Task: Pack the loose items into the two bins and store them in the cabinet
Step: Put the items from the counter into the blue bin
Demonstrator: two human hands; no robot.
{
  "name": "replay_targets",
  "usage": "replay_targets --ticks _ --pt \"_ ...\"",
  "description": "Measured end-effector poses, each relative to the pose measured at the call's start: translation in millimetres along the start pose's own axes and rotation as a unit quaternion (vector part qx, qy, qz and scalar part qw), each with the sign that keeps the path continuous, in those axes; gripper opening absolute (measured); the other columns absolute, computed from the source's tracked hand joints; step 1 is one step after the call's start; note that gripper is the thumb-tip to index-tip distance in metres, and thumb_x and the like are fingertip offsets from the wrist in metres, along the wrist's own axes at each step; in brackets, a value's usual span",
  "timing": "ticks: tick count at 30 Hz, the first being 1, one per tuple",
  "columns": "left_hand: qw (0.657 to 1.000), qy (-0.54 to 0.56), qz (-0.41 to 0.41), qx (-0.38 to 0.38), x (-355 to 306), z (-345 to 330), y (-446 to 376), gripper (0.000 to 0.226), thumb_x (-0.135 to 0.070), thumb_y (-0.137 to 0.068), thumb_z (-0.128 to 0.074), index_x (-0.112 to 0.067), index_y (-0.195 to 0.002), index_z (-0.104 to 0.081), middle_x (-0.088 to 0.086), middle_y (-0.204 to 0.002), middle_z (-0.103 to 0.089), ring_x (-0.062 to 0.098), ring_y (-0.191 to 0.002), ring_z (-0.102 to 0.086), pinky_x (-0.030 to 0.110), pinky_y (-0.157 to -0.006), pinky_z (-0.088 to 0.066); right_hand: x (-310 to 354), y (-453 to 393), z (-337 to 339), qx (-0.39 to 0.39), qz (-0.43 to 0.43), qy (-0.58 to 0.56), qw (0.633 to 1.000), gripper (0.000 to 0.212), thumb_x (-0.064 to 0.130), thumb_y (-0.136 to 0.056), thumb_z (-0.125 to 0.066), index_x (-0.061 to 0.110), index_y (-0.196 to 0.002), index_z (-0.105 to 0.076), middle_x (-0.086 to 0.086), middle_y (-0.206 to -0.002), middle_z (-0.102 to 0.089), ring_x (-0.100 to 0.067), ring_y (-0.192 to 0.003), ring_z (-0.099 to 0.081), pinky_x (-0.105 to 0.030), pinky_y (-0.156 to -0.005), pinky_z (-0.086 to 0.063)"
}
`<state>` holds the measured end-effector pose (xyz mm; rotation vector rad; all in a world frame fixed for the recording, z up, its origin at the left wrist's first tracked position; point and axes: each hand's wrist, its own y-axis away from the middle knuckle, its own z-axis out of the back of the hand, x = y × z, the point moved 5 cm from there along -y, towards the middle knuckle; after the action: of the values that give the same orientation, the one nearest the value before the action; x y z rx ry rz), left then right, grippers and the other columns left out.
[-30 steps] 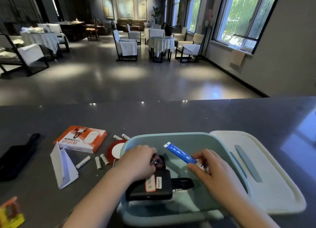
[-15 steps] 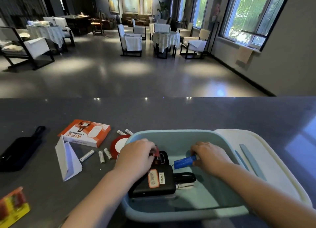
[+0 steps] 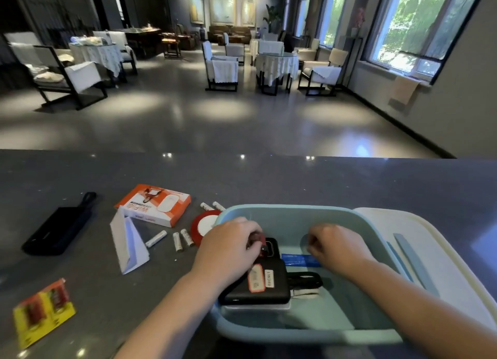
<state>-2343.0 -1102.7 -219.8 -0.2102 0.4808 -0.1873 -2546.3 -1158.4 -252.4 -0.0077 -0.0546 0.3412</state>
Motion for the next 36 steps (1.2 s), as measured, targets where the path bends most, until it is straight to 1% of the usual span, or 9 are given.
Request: replay_targets --ticks 6,8,11,15,20,24,29,32,36 --pt "0.975 0.208 0.004 -0.074 12 18 64 0.018 -0.023 -0.085 -0.060 -0.027 -0.100 -0.070 -0.018 -0.109 -0.061 -0.005 -0.108 -0.051 0.015 -0.097 -0.038 73 28 45 -0.077 0.032 -0.189 0.978 0.011 0.030 -0.082 -0.067 0.038 -0.081 -0.061 0.014 -0.080 -0.064 -0.005 -0.071 -0.057 -0.029 -0.067 -0.049" --pt "0.968 0.213 0.027 -0.132 31 21 94 0.019 -0.026 -0.081 -0.061 -0.029 -0.097 -0.070 -0.020 -0.108 -0.062 -0.004 -0.108 -0.053 0.014 -0.095 -0.039 116 42 57 -0.075 0.077 -0.246 0.963 0.010 0.030 -0.078 -0.066 0.039 -0.079 -0.062 0.017 -0.077 -0.065 -0.001 -0.066 -0.058 -0.022 -0.063 -0.046" --pt "0.932 0.279 0.136 -0.187 75 28 131 0.018 -0.020 -0.078 -0.063 -0.033 -0.087 -0.072 -0.017 -0.095 -0.065 0.002 -0.091 -0.062 0.013 -0.080 -0.045 174 59 66 -0.049 0.150 -0.313 0.936 0.010 0.034 -0.079 -0.066 0.042 -0.085 -0.064 0.023 -0.084 -0.065 0.004 -0.083 -0.060 -0.017 -0.071 -0.047" --pt "0.910 0.268 0.242 -0.206 134 44 170 0.026 -0.004 -0.078 -0.064 -0.028 -0.084 -0.071 -0.008 -0.087 -0.066 0.002 -0.081 -0.062 0.007 -0.070 -0.041 234 71 49 0.006 0.198 -0.319 0.927 0.020 0.036 -0.078 -0.068 0.052 -0.083 -0.058 0.028 -0.088 -0.062 0.013 -0.092 -0.055 -0.007 -0.076 -0.044" --pt "0.902 0.158 0.313 -0.252 197 76 205 0.031 -0.005 -0.070 -0.070 -0.032 -0.085 -0.066 -0.020 -0.092 -0.062 0.002 -0.093 -0.059 0.013 -0.083 -0.041 277 65 14 0.047 0.202 -0.319 0.925 0.027 0.028 -0.079 -0.066 0.051 -0.083 -0.054 0.022 -0.089 -0.060 0.001 -0.092 -0.058 -0.013 -0.077 -0.046" --pt "0.903 0.086 0.347 -0.238 232 94 217 0.036 -0.005 -0.065 -0.078 -0.026 -0.093 -0.068 -0.010 -0.097 -0.061 0.019 -0.097 -0.058 0.034 -0.088 -0.045 305 50 4 0.071 0.174 -0.274 0.943 0.019 0.035 -0.086 -0.059 0.047 -0.100 -0.052 0.024 -0.103 -0.055 0.007 -0.097 -0.050 -0.012 -0.083 -0.041" --pt "0.921 0.045 0.351 -0.162 261 90 217 0.060 -0.029 -0.058 -0.085 -0.024 -0.113 -0.064 -0.005 -0.123 -0.057 0.020 -0.113 -0.053 0.028 -0.094 -0.038 341 17 -13 0.065 0.143 -0.239 0.958 0.050 0.031 -0.091 -0.057 0.039 -0.137 -0.041 0.017 -0.142 -0.041 -0.003 -0.130 -0.037 -0.025 -0.107 -0.035" --pt "0.929 0.036 0.352 -0.104 273 83 215 0.085 -0.052 -0.052 -0.078 -0.027 -0.129 -0.053 -0.007 -0.137 -0.046 0.016 -0.126 -0.042 0.025 -0.101 -0.031 359 -14 -34 0.072 0.144 -0.157 0.974 0.063 0.033 -0.091 -0.056 0.030 -0.147 -0.028 0.007 -0.156 -0.025 -0.015 -0.144 -0.019 -0.035 -0.118 -0.015" --pt "0.940 0.029 0.330 -0.085 286 82 208 0.092 -0.056 -0.051 -0.082 -0.035 -0.132 -0.045 -0.016 -0.130 -0.048 0.009 -0.120 -0.039 0.022 -0.097 -0.032 368 -58 -54 0.089 0.087 -0.057 0.991 0.077 0.049 -0.090 -0.052 0.018 -0.151 -0.016 -0.004 -0.159 -0.015 -0.025 -0.148 -0.005 -0.048 -0.118 0.003"
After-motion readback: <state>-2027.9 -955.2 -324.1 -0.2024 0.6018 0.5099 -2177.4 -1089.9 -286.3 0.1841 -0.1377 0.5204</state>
